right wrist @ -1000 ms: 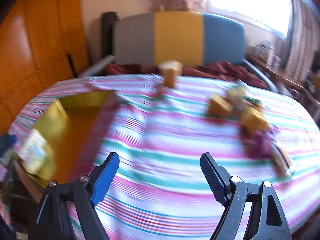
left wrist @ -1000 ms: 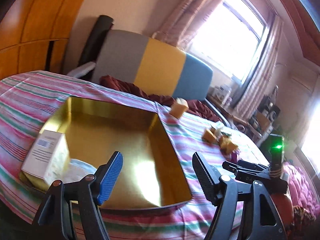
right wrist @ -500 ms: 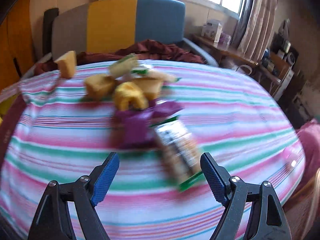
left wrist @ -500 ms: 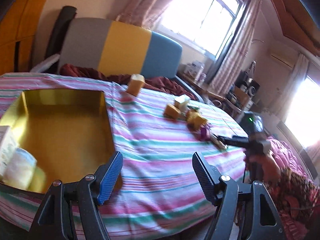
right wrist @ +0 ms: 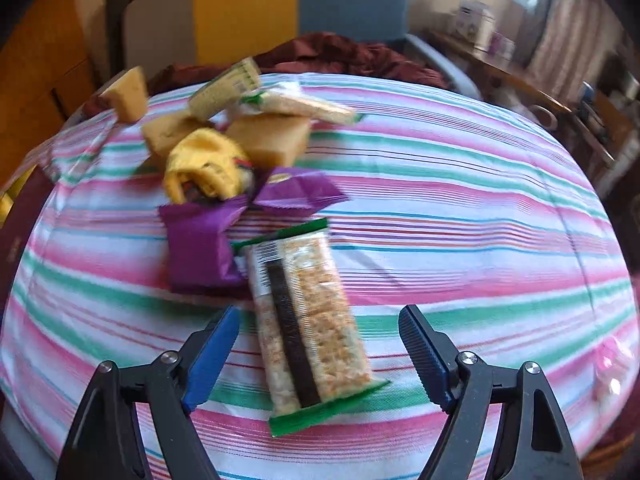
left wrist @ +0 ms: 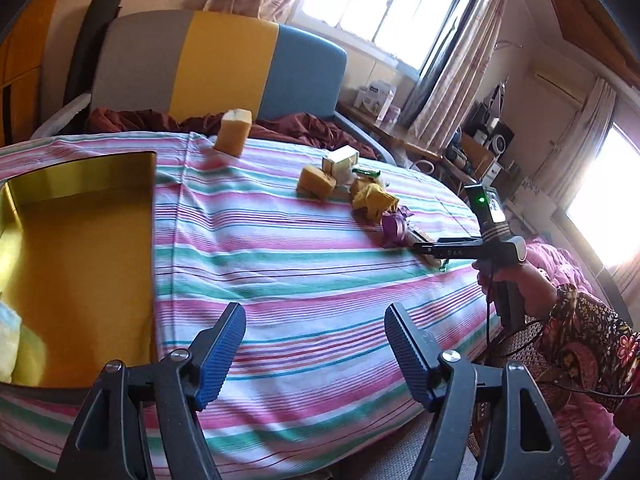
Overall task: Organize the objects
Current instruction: 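Grasp the green-ended cracker packet with the right tool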
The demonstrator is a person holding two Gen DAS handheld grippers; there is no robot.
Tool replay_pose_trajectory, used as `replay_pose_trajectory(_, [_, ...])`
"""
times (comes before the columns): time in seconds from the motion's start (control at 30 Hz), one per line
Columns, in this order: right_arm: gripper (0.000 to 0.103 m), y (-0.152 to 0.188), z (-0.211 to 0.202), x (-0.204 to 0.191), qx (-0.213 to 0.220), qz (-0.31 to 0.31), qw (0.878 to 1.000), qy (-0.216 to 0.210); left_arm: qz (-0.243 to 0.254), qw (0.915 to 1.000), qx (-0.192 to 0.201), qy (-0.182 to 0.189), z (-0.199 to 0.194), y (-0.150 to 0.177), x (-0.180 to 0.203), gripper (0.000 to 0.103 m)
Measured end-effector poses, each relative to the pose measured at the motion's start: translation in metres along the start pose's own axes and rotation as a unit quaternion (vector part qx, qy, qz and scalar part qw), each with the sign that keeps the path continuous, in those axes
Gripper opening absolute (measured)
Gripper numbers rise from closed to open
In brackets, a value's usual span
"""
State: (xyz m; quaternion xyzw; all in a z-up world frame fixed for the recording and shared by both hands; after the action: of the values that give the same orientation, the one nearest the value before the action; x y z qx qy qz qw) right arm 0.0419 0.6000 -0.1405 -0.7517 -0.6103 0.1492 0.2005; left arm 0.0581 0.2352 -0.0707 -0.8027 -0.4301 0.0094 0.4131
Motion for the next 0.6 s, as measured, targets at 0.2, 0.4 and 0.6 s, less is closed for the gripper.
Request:
replay_pose_trajectory(0.2, [0.048,0.004,0.008,-0.003,-0.008,-0.005,1.0,-0.008,0.038,0.9991,-0.019,0.005,0.021,-0.008,0.026,0.073])
replay_pose_trajectory(0.4, [0.047,0.008,0.0,0.017,-0.015,0.066,0.997,-0.028,0.069,0.9967,-0.04,0.015,0.052,-0.018,0.053,0.073])
replay_pose_trajectory(0.6, [0.047,0.006,-0.004,0.036,-0.013,0.087,0.996,0.019,0.06,0.996,-0.062,0.026,0.104,-0.032,0.082,0.073])
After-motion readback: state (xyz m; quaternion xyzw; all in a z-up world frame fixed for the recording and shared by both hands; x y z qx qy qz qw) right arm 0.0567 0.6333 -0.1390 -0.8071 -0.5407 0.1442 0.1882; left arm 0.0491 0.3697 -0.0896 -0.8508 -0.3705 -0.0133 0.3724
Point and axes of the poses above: each gripper's, at about its wrist camera, not at the fingertips, and z roughly the way its jaws point, x to its right, y to its underside, the point moved 7 cm from there along z, roughly the way its jaws point, and after that the axes turned 2 degrees about -x, right-handed, at the moved point
